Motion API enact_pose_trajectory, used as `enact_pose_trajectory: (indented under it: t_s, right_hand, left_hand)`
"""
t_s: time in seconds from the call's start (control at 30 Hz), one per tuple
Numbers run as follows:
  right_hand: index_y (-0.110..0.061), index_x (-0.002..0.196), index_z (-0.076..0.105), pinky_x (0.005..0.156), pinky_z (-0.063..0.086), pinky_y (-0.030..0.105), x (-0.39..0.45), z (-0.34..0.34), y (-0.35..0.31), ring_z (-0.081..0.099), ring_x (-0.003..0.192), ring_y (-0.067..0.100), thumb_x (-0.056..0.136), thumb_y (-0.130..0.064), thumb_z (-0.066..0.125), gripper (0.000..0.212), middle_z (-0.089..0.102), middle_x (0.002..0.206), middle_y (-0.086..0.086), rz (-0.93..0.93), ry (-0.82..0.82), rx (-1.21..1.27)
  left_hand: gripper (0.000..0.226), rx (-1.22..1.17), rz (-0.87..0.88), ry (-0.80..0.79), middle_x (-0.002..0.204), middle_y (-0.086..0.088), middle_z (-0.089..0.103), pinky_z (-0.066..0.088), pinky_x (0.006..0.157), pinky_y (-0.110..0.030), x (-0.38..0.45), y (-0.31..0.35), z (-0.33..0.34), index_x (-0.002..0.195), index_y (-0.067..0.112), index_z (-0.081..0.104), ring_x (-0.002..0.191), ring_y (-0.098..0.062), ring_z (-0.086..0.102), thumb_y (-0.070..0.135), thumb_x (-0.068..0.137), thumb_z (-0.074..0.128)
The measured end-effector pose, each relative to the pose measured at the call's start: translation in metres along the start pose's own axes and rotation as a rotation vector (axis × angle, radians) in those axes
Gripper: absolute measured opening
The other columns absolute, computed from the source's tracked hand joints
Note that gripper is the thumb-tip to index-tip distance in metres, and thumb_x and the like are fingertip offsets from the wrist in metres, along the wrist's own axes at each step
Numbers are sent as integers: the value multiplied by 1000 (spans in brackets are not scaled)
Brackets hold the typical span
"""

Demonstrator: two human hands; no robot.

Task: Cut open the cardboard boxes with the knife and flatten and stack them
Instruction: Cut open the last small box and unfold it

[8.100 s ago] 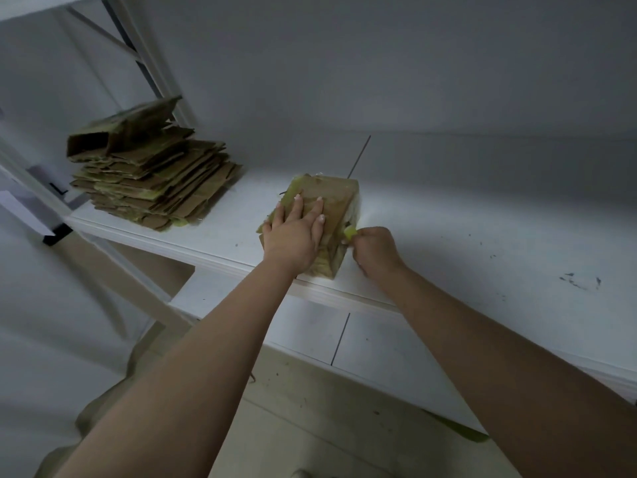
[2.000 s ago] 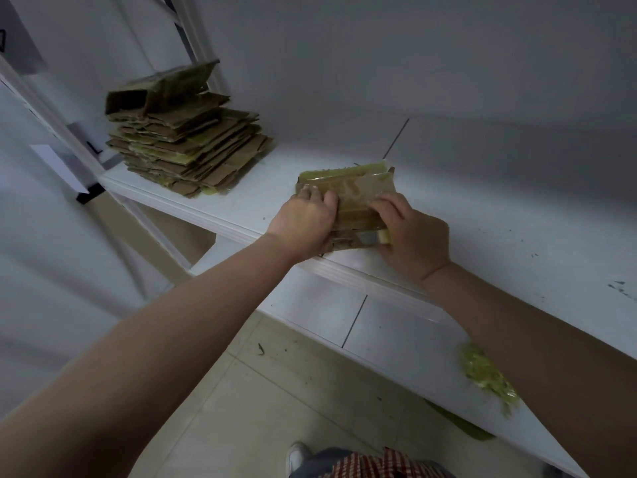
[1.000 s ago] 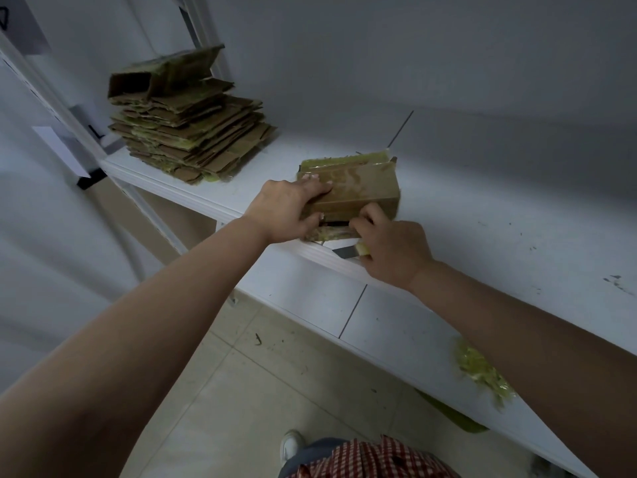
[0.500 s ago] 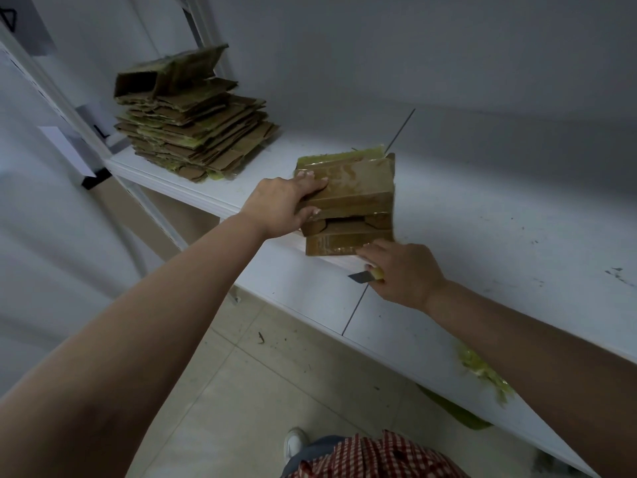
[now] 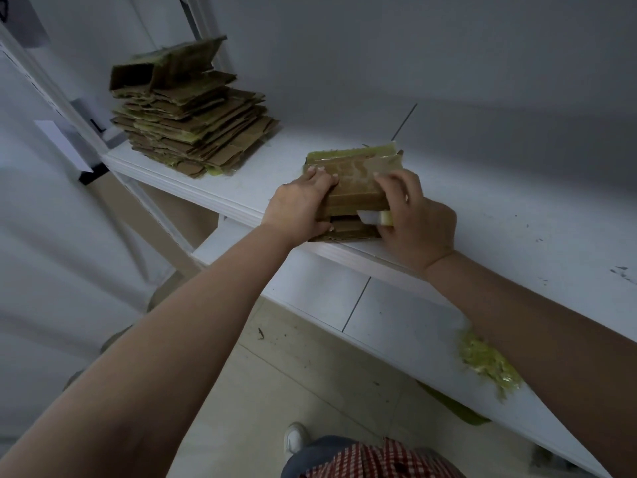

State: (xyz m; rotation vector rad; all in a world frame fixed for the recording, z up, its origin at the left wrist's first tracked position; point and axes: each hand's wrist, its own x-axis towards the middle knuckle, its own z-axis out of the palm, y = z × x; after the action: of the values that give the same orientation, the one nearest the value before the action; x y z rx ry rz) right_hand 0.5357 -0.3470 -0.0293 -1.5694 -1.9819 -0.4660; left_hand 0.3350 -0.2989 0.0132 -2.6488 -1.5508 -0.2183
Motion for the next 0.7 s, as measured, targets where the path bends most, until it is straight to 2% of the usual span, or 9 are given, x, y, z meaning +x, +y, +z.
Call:
enact_pose_trajectory:
  t_s: [0.13, 0.33, 0.57, 0.7]
  right_hand:
    - [-9, 114, 59, 42, 33, 21, 1, 13, 1, 53, 45, 25, 62, -21, 83, 59, 58, 113, 9, 25, -76, -47]
    - [-8, 95, 60, 42, 23, 18, 8, 19, 1, 38, 37, 20, 62, -14, 82, 40, 57, 94, 9, 52, -69, -123]
    - [-9, 96, 61, 42, 27, 19, 7, 12, 3, 41, 38, 23, 59, -22, 82, 44, 59, 95, 5, 53, -117, -38]
    - [-11, 98, 62, 42, 30, 20, 6, 6, 5, 42, 37, 26, 58, -23, 81, 46, 60, 94, 4, 61, -119, -26]
  left_hand:
    - [80, 30, -14, 35, 155, -7, 32, 38, 108, -37, 0, 4, 9, 142, 17, 38, 145, -22, 25, 24, 75, 80]
    - [68, 57, -35, 73, 151, -6, 40, 44, 100, -39, 7, 6, 16, 133, 16, 46, 143, -23, 30, 22, 74, 80]
    - [59, 68, 1, 71, 148, -7, 43, 47, 95, -40, 9, 4, 9, 131, 17, 49, 141, -22, 34, 24, 78, 73]
    - [61, 88, 13, 1, 151, -7, 38, 42, 96, -37, 10, 9, 2, 134, 17, 43, 143, -21, 30, 25, 80, 69]
